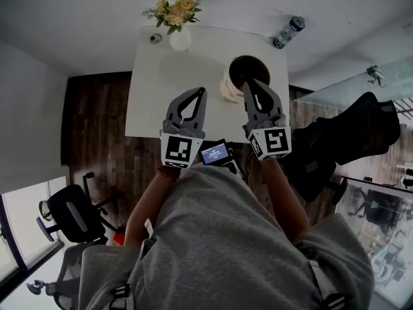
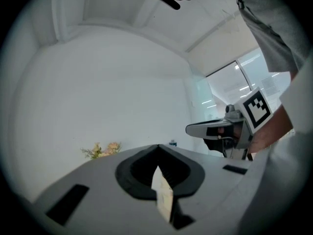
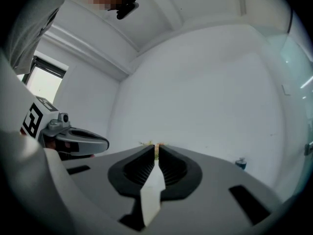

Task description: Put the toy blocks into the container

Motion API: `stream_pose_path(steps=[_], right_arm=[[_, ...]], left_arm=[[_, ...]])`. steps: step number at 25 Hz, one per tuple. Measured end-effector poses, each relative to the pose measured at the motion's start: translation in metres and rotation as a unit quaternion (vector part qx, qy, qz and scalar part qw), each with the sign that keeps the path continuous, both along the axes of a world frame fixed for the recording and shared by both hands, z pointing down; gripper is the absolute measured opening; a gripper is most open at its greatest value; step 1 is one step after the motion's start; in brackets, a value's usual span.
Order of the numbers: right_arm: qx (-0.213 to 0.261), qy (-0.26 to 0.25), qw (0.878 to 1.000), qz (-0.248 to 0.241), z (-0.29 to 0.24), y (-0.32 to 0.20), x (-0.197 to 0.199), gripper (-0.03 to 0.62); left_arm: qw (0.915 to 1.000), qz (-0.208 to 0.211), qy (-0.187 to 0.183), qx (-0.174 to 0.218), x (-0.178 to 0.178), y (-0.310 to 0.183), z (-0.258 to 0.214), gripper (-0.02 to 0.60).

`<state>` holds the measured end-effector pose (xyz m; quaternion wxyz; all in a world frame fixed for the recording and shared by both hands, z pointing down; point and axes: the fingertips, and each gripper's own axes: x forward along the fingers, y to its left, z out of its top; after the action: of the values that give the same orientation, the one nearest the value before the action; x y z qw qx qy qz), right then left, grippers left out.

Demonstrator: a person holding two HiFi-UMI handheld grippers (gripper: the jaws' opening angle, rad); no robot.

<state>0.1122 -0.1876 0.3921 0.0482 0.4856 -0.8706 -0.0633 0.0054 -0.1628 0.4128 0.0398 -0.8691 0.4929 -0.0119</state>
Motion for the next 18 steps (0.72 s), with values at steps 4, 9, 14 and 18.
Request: stream_pose_path(steps=[4,9,14,18], right_arm=[[-0.007,0.008,1.000,-0.012,0.011,0.007,-0.016,0.020],[-0.015,0.017,1.000,-0.018,0.019,0.014,-0.029,0.017],[-0.016,0.025,0.999,-0.024,0.024,0.019,-0.039,0.015],[-0.019,0.030,0.999,-0.034,0.026,0.023,-0.045,0.014]], left_arm=[[0.9998,-0.012,-0.002,0.013,-0.007,0.004,-0.002,0.006],[0.9995,-0.026,0.004,0.018,-0.014,0.005,-0.003,0.006],[0.9980,-0.036,0.000,0.051,-0.019,0.004,-0.013,0.005],[0.9984,-0.037,0.004,0.043,-0.018,0.006,-0.011,0.005]])
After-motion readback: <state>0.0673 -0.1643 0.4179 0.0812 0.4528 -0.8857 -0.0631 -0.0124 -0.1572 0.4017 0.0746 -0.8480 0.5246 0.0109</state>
